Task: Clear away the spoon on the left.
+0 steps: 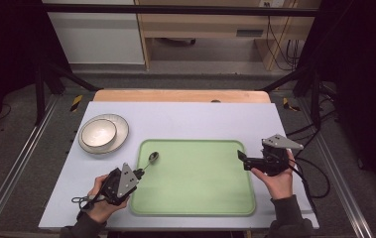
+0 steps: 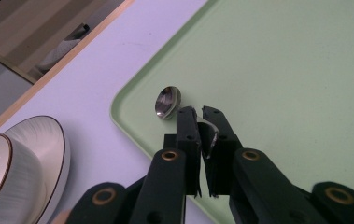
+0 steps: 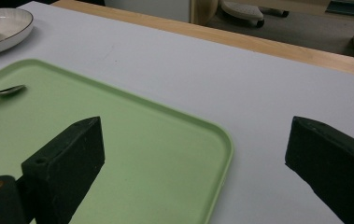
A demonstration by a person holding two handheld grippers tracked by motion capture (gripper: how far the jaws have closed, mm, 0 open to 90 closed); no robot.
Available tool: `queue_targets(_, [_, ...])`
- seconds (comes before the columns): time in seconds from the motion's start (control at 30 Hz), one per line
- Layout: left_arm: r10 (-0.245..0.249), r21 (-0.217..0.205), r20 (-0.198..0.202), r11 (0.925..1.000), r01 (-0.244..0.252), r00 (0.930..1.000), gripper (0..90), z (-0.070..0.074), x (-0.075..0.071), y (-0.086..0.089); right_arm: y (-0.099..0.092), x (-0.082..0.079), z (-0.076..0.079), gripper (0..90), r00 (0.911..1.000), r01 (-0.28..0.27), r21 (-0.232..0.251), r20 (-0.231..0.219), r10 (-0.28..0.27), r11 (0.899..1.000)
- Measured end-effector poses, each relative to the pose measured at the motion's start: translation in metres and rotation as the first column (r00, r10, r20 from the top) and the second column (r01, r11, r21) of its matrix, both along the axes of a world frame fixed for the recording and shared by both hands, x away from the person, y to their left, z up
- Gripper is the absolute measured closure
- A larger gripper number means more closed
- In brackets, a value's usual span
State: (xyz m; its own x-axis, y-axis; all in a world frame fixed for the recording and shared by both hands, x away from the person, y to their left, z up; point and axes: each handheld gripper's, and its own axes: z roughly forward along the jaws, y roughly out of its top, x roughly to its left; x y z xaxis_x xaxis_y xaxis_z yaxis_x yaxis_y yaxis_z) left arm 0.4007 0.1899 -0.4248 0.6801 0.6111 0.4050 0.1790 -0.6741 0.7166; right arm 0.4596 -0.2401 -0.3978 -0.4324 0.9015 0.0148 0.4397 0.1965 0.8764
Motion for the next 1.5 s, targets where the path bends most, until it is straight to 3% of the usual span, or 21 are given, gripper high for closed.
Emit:
queue_targets(0.4, [-0.025, 0.028, 0.008, 0.9993, 0.025, 0.9997, 84.3, -0.002, -0.002, -0.004, 0.000, 0.000, 0.000, 5.0, 1.0000, -0.002, -0.002, 0.000, 0.002, 1.000])
queue_targets(1.5, [-0.079, 0.093, -0.036, 0.9923, 0.082, 0.9962, 75.7, -0.008, -0.002, -0.011, 0.000, 0.000, 0.000, 5.0, 1.0000, -0.004, -0.003, 0.000, 0.004, 1.000])
